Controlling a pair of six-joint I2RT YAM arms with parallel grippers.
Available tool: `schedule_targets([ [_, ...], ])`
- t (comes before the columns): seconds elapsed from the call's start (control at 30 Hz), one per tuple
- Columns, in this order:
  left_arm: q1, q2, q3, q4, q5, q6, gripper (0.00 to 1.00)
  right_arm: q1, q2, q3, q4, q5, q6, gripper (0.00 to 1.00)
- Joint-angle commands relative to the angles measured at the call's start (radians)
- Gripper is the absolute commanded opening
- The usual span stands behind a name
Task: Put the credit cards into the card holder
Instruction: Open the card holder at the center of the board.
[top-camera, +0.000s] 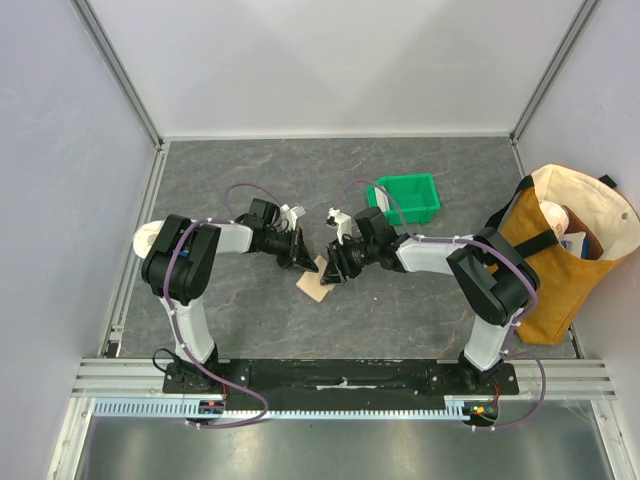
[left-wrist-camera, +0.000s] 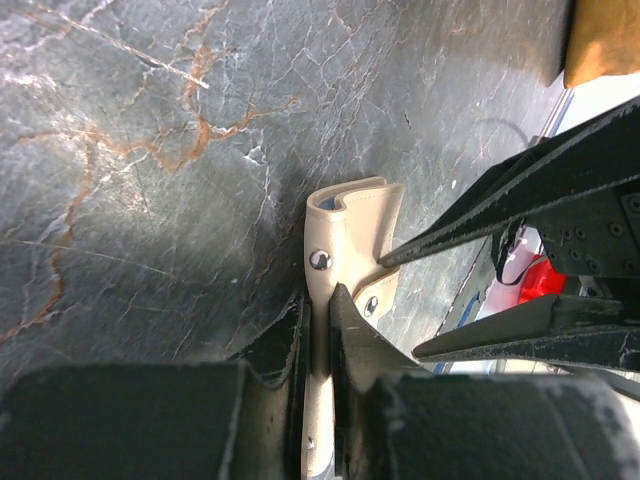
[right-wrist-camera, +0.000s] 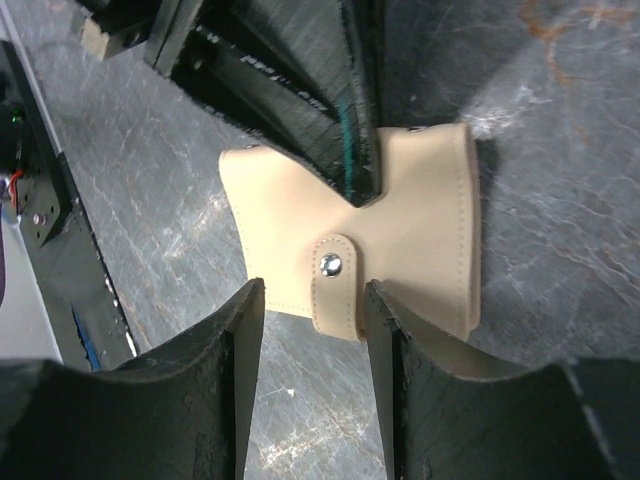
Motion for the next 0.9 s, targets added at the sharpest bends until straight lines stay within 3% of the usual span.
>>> schedule_targets([
  [0.0, 0.001, 0.012, 0.019, 0.032, -0.063, -0.004, 0.02, 0.023, 0.023, 0.043, -0.078, -0.088, -0.053, 0.51],
  [0.17, -0.001, 0.003, 0.0, 0.065, -0.116, -0.064, 0.02, 0.049, 0.057, 0.098, -0.258, -0.047, -0.129, 0.49],
  [0.3, -0.001, -0.009, -0.017, 0.097, -0.165, -0.111, 0.02, 0.068, 0.074, 0.103, -0.294, -0.036, -0.151, 0.45],
  [0.43, -0.001, -0.018, -0.046, 0.148, -0.196, -0.169, 0.02, 0.106, 0.106, 0.131, -0.329, 0.008, -0.165, 0.33],
  [0.67, -0.004, -0.029, -0.083, 0.183, -0.302, -0.261, 0.02, 0.15, 0.106, 0.145, -0.342, -0.045, -0.194, 0.06],
  [0.87, -0.002, -0.009, -0.08, 0.18, -0.374, -0.306, 0.02, 0.183, 0.083, 0.145, -0.43, -0.097, -0.32, 0.01],
])
